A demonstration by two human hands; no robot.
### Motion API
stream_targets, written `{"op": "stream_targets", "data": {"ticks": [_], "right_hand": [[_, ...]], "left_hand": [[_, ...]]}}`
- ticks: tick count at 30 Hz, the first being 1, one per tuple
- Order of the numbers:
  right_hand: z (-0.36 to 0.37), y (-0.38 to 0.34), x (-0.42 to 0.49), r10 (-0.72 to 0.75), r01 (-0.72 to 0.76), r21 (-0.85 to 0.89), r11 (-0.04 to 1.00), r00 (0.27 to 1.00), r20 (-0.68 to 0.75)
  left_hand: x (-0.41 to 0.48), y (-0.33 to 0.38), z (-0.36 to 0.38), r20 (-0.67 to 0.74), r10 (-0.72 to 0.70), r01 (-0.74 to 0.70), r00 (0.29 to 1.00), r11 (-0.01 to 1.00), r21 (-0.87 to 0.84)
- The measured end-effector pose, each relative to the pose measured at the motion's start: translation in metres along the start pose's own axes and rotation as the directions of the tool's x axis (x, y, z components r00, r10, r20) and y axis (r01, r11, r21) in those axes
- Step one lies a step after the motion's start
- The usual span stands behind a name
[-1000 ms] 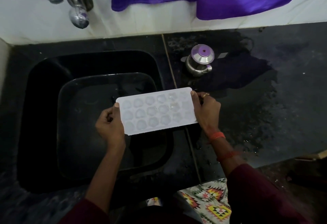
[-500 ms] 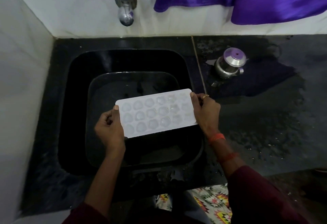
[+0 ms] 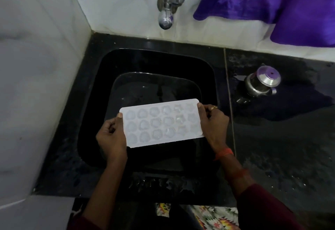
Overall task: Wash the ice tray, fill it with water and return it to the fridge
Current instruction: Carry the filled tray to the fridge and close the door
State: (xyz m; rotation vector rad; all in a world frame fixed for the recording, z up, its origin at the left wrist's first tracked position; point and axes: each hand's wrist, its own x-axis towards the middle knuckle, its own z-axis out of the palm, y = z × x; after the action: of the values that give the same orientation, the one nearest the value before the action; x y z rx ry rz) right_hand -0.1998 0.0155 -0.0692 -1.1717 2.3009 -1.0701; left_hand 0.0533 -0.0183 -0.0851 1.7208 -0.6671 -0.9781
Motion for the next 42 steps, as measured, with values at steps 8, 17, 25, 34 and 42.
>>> {"op": "stream_targets", "data": {"ticks": [8,17,25,34,42], "right_hand": [[0.008,-0.007,0.005,-0.08,0.074,0.06,0.995,0.99,0.116],[0.026,-0.016,0.007,-0.184,0.161,0.109,0.981,0.95,0.253],[0.041,-0.033,-0.01,-0.25,0.205,0.165,0.965,0.908,0.337],[0.067,-0.057,-0.044,-0.351,0.268,0.243,0.932,0.833,0.428],[0.089,-0.072,-0.084,-0.462,0.389,0.248,0.887,0.732,0.501]], "left_hand": [[-0.014,-0.016,-0.021,-0.156,0.012,-0.021,0.988,0.998,-0.059],[-0.038,-0.027,-0.046,-0.297,-0.022,-0.007,0.955,0.995,-0.098],[-0.056,-0.034,-0.076,-0.425,-0.046,-0.01,0.904,0.992,-0.129],[-0.076,-0.04,-0.123,-0.566,-0.106,-0.002,0.818,0.982,-0.187],[-0.105,-0.057,-0.172,-0.675,-0.154,0.002,0.721,0.976,-0.219]]}}
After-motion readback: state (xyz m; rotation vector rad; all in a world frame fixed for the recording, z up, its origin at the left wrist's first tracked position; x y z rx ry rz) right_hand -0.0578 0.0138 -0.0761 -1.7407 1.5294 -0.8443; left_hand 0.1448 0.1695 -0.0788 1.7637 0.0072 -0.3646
